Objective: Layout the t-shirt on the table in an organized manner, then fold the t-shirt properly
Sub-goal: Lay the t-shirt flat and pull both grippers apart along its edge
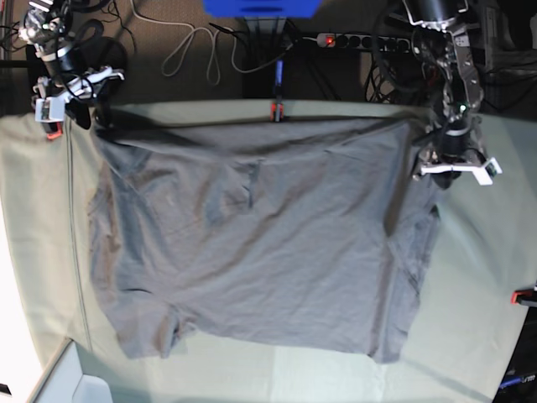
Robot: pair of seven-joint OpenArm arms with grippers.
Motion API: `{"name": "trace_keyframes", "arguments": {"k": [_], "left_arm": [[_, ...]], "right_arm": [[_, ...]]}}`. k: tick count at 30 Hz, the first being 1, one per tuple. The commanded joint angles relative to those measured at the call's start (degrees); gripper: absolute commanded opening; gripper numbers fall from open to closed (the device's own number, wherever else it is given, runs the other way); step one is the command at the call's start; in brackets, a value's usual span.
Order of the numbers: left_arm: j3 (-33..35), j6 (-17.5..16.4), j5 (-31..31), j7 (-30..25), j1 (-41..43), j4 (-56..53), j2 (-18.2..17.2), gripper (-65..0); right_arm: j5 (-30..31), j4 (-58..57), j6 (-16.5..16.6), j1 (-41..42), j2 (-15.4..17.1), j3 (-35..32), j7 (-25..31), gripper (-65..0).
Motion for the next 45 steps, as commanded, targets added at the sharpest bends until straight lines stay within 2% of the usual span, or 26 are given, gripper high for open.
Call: {"name": "trace_keyframes", "arguments": {"k": [1, 2, 3, 9, 14, 22, 33, 45], "left_arm": [[-0.1, -0.3, -0.2, -1.5, -0.6, 1.0, -0.4, -58.9], [-0.2, -0.3, -0.2, -1.5, -0.6, 1.0, -0.4, -63.7], [-0.9, -0.1, -0.2, -1.5, -0.5, 1.0, -0.4, -65.0], [-7.2, -0.3, -0.6, -1.5, 1.0, 4.3, 1.6, -65.0], [-11.9, -0.3, -5.8, -1.4, 6.9, 13.2, 3.5, -65.0], [-11.9, -0.3, -13.1, -1.4, 12.6, 15.9, 3.5, -65.0], [-11.9, -0.3, -12.8, -1.4, 12.2, 15.6, 3.5, -65.0], [-11.6, -0.3, -13.1, -1.4, 12.0, 15.8, 3.5, -65.0]], "right_arm": [[0.6, 0.9, 0.4, -0.2, 0.6, 0.2, 1.5, -39.9], [0.6, 0.9, 0.4, -0.1, 0.6, 0.2, 1.5, -39.9], [0.6, 0.9, 0.4, -0.1, 0.6, 0.2, 1.5, -39.9], [0.6, 0.9, 0.4, 0.2, 0.6, 0.2, 1.5, -39.9], [0.6, 0.9, 0.4, 0.2, 0.6, 0.2, 1.5, -39.9], [0.9, 1.0, 0.4, 0.4, 0.6, 0.2, 1.5, -39.9], [1.1, 1.0, 0.4, -0.3, 0.6, 4.5, 1.5, -39.7], [1.1, 1.8, 0.4, -0.9, -0.1, 14.5, 1.4, -39.4]]}}
